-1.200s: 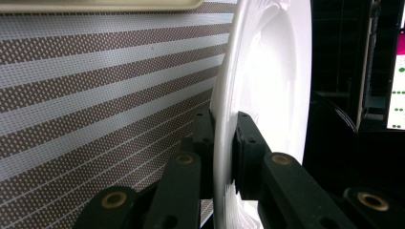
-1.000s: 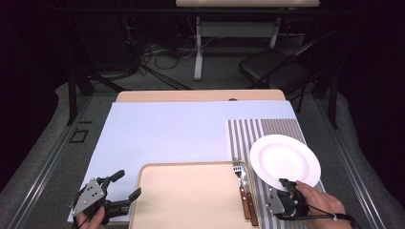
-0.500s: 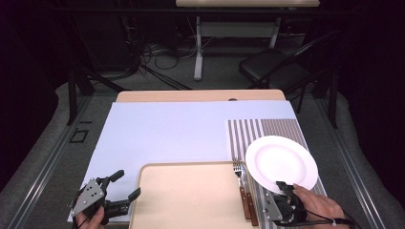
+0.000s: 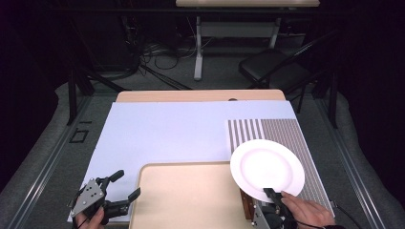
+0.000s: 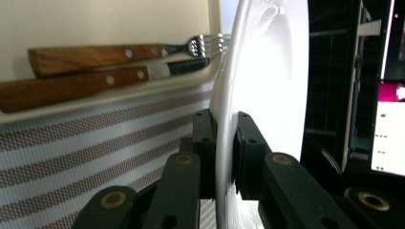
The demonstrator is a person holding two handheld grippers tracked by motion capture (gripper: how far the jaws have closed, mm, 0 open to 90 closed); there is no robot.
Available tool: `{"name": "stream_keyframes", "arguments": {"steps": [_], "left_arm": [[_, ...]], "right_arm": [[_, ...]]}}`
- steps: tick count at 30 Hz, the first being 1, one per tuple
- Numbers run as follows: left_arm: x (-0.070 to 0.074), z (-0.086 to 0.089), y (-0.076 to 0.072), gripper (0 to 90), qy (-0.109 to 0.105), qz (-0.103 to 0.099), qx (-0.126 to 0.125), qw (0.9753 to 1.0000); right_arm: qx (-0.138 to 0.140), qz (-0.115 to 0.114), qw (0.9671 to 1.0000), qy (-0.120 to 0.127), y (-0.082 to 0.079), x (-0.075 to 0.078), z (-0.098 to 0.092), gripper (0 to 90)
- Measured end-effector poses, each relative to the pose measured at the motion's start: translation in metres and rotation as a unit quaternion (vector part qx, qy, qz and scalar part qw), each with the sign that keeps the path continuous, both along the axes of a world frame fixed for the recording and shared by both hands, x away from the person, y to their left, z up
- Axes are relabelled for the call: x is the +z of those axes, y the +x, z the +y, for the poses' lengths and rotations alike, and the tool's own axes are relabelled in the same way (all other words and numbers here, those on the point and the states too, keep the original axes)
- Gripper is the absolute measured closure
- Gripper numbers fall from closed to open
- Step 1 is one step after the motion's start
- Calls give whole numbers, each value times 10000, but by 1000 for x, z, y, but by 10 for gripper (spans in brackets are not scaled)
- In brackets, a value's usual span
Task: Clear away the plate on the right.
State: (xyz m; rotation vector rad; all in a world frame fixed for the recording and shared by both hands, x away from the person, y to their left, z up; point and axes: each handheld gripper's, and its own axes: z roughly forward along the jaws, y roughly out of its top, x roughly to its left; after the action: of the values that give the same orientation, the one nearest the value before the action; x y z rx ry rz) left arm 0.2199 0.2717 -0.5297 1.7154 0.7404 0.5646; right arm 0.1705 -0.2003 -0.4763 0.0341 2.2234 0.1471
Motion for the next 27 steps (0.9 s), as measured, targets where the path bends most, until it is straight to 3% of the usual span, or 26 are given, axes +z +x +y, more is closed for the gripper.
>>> {"name": "stream_keyframes", "arguments": {"steps": [12, 27], "left_arm": [[0, 0, 0, 157, -14, -2, 5, 10000], [0, 2, -1, 157, -35, -13, 20, 10000]], "right_arm": [[454, 17, 9989, 63, -7, -2, 30, 816], [1158, 64, 9931, 174, -18, -8, 76, 815]]}}
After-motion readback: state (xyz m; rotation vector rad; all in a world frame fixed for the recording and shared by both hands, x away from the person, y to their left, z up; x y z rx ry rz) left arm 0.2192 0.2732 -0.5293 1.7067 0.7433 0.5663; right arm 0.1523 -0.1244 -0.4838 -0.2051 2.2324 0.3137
